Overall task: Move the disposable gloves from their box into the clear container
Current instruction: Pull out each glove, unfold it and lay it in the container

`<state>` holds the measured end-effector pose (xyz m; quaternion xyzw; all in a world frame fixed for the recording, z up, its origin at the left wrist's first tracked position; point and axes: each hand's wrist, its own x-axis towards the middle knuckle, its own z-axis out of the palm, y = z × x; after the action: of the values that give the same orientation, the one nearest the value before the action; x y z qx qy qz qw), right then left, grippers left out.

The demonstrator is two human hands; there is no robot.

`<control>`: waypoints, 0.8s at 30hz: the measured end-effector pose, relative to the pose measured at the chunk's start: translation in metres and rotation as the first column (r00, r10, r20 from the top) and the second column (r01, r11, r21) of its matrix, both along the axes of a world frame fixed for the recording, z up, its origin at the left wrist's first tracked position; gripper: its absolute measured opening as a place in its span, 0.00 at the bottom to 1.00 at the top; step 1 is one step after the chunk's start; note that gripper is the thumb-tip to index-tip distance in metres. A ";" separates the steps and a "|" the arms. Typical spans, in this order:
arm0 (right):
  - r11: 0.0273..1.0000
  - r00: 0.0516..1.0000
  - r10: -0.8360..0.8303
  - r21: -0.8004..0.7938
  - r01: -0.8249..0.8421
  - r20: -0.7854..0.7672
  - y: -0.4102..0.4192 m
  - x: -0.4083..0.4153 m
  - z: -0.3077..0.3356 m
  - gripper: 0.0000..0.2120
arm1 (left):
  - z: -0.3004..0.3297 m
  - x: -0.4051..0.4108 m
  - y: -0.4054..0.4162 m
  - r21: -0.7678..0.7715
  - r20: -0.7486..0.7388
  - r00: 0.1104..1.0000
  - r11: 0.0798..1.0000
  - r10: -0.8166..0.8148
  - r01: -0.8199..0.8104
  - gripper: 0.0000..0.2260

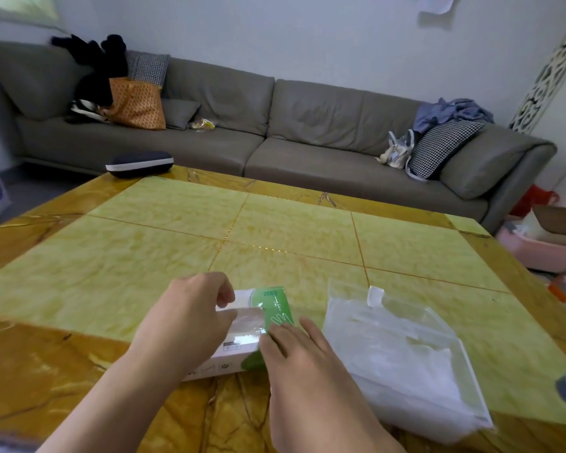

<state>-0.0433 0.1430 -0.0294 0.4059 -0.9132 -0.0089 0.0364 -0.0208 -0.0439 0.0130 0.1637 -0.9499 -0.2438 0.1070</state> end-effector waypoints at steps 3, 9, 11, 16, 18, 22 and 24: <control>0.999 0.999 0.035 0.004 -0.036 0.032 -0.002 0.000 0.006 0.41 | -0.012 -0.005 0.004 -0.081 0.096 0.995 0.997 0.017 -0.009 0.02; 0.998 0.997 0.049 -0.037 -0.048 0.054 0.000 0.000 0.007 0.40 | -0.015 -0.009 0.008 -0.091 0.035 0.999 0.996 0.015 -0.012 0.07; 0.998 0.998 0.052 -0.041 -0.051 0.030 0.002 -0.001 0.003 0.37 | -0.013 -0.009 0.008 -0.013 -0.052 0.999 1.000 -0.002 0.002 0.09; 0.998 0.997 0.045 -0.047 -0.042 0.061 0.002 0.003 0.009 0.38 | 0.005 -0.007 0.013 0.262 -0.203 0.978 0.965 0.051 0.005 0.09; 0.998 0.994 0.047 -0.047 -0.042 0.098 0.001 0.004 0.014 0.38 | 0.011 -0.005 0.013 0.431 -0.263 0.959 0.902 0.102 0.023 0.09; 0.996 0.991 0.031 -0.092 -0.019 0.129 0.001 0.004 0.017 0.34 | 0.021 -0.003 0.012 0.791 -0.201 0.957 0.610 0.211 0.032 0.10; 0.983 0.992 0.019 -0.186 0.006 0.129 0.005 0.005 0.019 0.29 | 0.024 -0.003 0.015 0.902 -0.147 0.956 0.430 0.253 0.025 0.10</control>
<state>-0.0384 0.1480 -0.0101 0.4034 -0.9091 0.1028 0.0145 -0.0240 -0.0292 0.0370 0.2263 -0.6392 -0.7207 0.1442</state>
